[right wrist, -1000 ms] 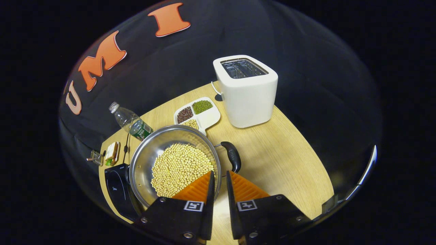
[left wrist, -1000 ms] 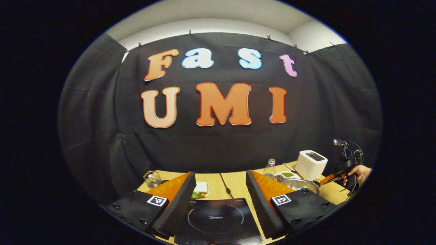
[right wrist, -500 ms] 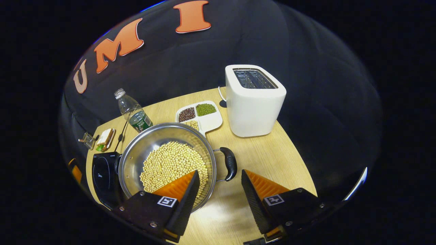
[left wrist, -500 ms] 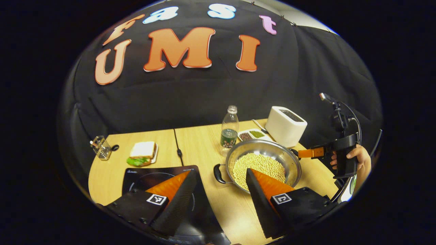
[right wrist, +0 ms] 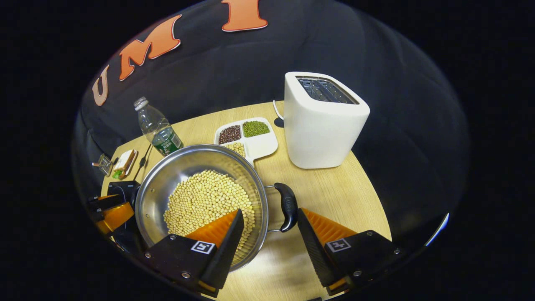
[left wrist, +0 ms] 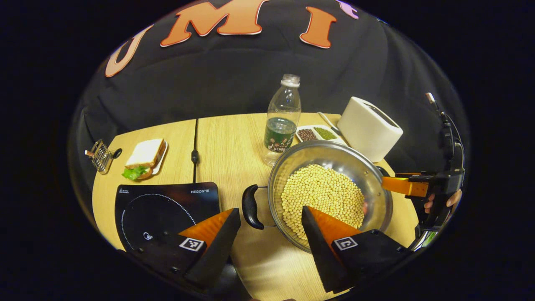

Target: First push the handle of the pot to place it horizontally, then grasp the pot with both hands and set it on the induction cooktop.

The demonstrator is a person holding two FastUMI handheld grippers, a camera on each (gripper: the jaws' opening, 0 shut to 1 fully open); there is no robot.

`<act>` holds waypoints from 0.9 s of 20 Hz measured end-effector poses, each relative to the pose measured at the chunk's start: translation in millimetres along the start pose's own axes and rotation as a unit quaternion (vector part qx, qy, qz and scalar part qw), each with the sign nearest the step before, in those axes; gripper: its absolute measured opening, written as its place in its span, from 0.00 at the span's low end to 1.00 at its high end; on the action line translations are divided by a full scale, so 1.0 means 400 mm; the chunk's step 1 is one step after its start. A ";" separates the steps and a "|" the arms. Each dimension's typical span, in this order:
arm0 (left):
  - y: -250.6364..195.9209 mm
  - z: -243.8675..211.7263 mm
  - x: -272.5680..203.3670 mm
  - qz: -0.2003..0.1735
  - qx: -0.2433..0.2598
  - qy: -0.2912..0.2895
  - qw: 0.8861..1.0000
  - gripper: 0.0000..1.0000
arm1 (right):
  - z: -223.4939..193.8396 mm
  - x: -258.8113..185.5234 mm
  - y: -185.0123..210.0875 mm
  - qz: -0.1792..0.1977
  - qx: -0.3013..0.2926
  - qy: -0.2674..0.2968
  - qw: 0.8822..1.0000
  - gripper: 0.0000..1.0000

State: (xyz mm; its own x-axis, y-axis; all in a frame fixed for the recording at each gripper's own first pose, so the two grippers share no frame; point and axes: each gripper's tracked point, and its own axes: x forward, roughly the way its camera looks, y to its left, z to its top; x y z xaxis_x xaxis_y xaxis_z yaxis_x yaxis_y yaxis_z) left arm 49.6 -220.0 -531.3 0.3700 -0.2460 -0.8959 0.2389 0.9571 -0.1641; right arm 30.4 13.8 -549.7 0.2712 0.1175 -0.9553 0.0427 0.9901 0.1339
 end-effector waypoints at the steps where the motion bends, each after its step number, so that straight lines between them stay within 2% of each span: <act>1: 0.003 -0.006 0.023 0.001 -0.004 0.009 1.000 0.97 | -0.003 0.007 -0.001 -0.002 -0.002 0.003 1.000 0.82; 5: 0.023 -0.025 0.080 0.015 -0.009 0.025 1.000 0.97 | -0.007 0.029 -0.002 -0.010 -0.022 0.006 1.000 0.83; 6: 0.032 -0.026 0.094 0.019 -0.010 0.026 0.999 0.99 | -0.011 0.034 -0.002 -0.011 -0.024 0.010 1.000 0.77; 7: 0.031 -0.027 0.106 0.020 -0.012 0.024 0.999 0.99 | -0.016 0.040 -0.003 -0.011 -0.026 0.014 1.000 0.84; 11: 0.053 -0.031 0.128 0.032 -0.012 0.025 0.999 0.97 | -0.022 0.071 -0.007 -0.017 -0.027 0.021 0.999 0.83; 16: 0.049 -0.028 0.153 0.028 -0.014 0.017 0.999 0.88 | -0.031 0.104 -0.019 -0.027 -0.030 0.027 0.999 0.77; 17: 0.042 -0.027 0.155 0.024 -0.015 0.015 0.999 0.86 | -0.029 0.104 -0.019 -0.025 -0.027 0.026 0.999 0.68; 18: 0.037 -0.029 0.159 0.024 -0.015 0.015 0.999 0.84 | -0.027 0.105 -0.019 -0.021 -0.027 0.024 0.999 0.70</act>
State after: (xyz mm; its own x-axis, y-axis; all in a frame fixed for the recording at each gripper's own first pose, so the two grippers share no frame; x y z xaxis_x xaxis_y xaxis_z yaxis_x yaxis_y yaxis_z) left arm 66.2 -219.7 -595.7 0.3535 -0.1960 -0.9147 0.1945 0.9718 -0.1331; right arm 31.0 12.3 -593.7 0.2233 0.0771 -0.9717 0.0004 0.9969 0.0791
